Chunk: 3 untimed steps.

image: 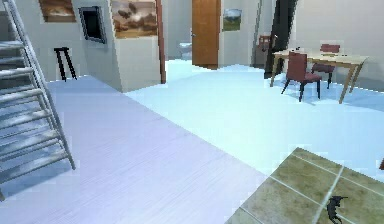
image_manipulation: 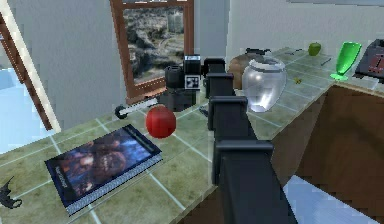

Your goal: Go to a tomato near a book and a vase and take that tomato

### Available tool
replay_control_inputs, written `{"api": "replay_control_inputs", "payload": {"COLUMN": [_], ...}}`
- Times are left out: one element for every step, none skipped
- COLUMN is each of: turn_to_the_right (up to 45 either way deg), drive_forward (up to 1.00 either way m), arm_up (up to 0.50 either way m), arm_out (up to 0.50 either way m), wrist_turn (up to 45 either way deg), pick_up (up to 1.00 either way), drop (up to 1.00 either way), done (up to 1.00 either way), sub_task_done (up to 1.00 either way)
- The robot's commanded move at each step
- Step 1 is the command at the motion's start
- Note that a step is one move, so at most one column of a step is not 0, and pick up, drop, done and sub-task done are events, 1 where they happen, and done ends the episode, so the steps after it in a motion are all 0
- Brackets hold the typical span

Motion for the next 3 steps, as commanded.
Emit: {"api": "replay_control_inputs", "payload": {"turn_to_the_right": [0.0, 0.0, 0.0], "drive_forward": [0.00, 0.00, 0.00], "arm_up": [0.00, -0.10, 0.00], "arm_out": [0.00, 0.00, 0.00], "wrist_turn": [21.0, 0.0, 0.0], "pick_up": [0.00, 0.00, 1.00], "drop": [0.00, 0.00, 0.00], "done": [0.00, 0.00, 0.00], "sub_task_done": [0.00, 0.00, 0.00]}}
